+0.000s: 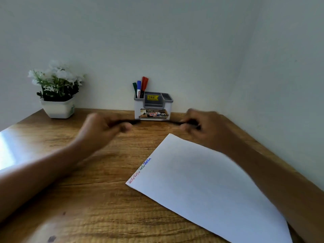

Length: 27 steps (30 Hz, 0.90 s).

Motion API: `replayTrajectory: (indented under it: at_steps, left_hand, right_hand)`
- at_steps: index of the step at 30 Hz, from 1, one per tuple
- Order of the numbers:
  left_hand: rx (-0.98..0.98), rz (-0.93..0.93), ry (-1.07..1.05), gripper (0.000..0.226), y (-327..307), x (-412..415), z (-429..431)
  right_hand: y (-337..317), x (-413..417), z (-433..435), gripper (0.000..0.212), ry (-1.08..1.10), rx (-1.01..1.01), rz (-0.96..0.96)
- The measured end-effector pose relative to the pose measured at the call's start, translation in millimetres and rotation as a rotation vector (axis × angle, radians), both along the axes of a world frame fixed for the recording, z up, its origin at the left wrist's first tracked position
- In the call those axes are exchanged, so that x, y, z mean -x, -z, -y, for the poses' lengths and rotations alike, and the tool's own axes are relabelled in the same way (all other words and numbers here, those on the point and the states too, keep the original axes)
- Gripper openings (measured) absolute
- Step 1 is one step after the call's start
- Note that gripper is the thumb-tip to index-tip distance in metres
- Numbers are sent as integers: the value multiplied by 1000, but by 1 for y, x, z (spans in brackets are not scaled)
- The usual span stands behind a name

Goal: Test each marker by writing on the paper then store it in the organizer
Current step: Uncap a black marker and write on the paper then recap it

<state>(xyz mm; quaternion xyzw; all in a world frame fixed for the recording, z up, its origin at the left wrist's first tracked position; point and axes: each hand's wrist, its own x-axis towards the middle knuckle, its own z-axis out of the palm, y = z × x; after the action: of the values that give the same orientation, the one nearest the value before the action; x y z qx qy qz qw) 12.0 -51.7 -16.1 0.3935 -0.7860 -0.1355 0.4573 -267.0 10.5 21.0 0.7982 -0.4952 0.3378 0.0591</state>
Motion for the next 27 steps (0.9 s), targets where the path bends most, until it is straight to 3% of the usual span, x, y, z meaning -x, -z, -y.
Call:
replayTrajectory:
  at_steps: [3, 7, 10, 12, 16, 18, 20, 27]
  left_hand:
    - [7, -119, -80, 11, -6, -19, 14]
    - [29, 99, 159, 21, 1, 5, -2]
    - [20, 128, 270, 37, 1, 6, -9]
    - [41, 194, 356, 39, -1, 6, -14]
    - [120, 386, 507, 32, -2, 11, -23]
    - [141, 447, 534, 32, -3, 10, -26]
    - [156, 502, 574, 30, -1, 7, -28]
    - [247, 626, 649, 26, 7, 10, -35]
  right_hand:
    - [-10, 17, -2, 6, 53, -85, 170]
    - [-3, -4, -7, 14, -31, -204, 120]
    - [-4, -4, -6, 25, -145, -339, 264]
    - [-3, -5, -7, 25, -254, -463, 443]
    - [0, -11, -7, 30, -479, -672, 1044]
    - [5, -12, -4, 31, -526, -685, 1179]
    - [11, -17, -3, 25, -533, -668, 1203]
    - [28, -42, -4, 5, -295, -675, 867]
